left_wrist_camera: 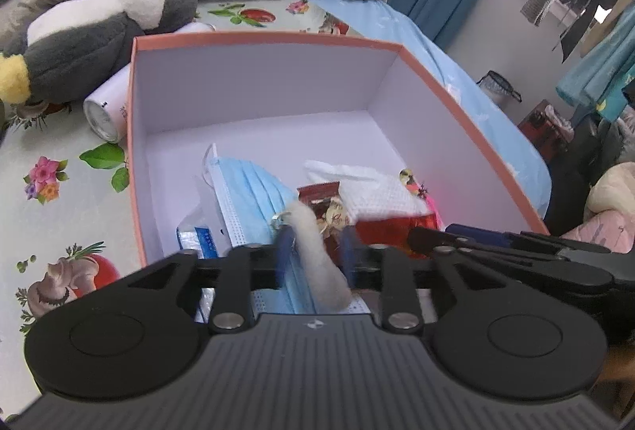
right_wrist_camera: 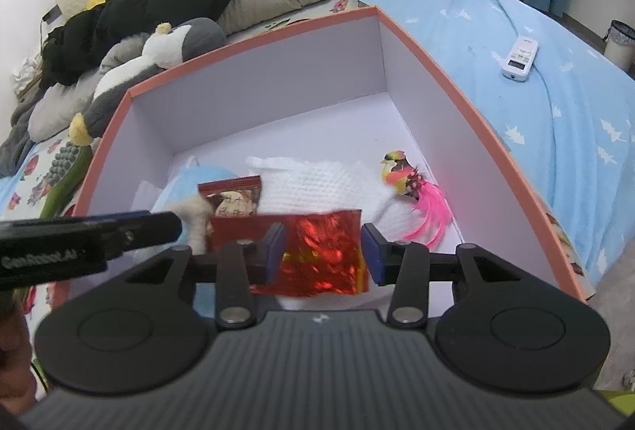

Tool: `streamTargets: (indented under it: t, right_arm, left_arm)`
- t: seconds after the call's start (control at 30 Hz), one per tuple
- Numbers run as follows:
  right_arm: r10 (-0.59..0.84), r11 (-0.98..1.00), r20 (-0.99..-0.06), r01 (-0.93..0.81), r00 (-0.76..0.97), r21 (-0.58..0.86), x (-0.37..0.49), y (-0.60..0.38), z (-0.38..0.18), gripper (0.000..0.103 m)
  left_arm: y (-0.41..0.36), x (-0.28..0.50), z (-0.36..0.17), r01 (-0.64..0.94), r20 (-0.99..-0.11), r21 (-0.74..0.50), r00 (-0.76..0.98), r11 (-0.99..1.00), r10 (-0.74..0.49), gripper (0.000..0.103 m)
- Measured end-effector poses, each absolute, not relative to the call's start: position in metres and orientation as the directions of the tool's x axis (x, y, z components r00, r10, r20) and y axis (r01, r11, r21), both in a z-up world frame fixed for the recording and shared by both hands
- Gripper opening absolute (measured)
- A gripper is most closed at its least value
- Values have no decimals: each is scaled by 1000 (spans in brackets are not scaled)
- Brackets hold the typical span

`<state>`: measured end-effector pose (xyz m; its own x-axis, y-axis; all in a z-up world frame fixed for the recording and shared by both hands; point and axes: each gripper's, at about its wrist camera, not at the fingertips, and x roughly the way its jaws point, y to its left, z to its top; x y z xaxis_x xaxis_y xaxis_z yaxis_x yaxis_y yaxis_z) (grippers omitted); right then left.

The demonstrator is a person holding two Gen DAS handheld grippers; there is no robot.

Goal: Organize soft objects
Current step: 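Open the right gripper to drop the red bag while the left drops the white ring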

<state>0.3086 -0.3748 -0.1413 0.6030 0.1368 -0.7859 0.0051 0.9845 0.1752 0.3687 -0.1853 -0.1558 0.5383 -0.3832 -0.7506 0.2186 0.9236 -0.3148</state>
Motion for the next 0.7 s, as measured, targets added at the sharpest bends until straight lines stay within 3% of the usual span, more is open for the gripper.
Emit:
streamTargets:
  t: [0.7]
  right_arm:
    - [133,981,-626,-10,768,195,193,-360,-30,46]
  left_arm:
    - [-157,241,-25,276,-629,-296,664,915,-404,36]
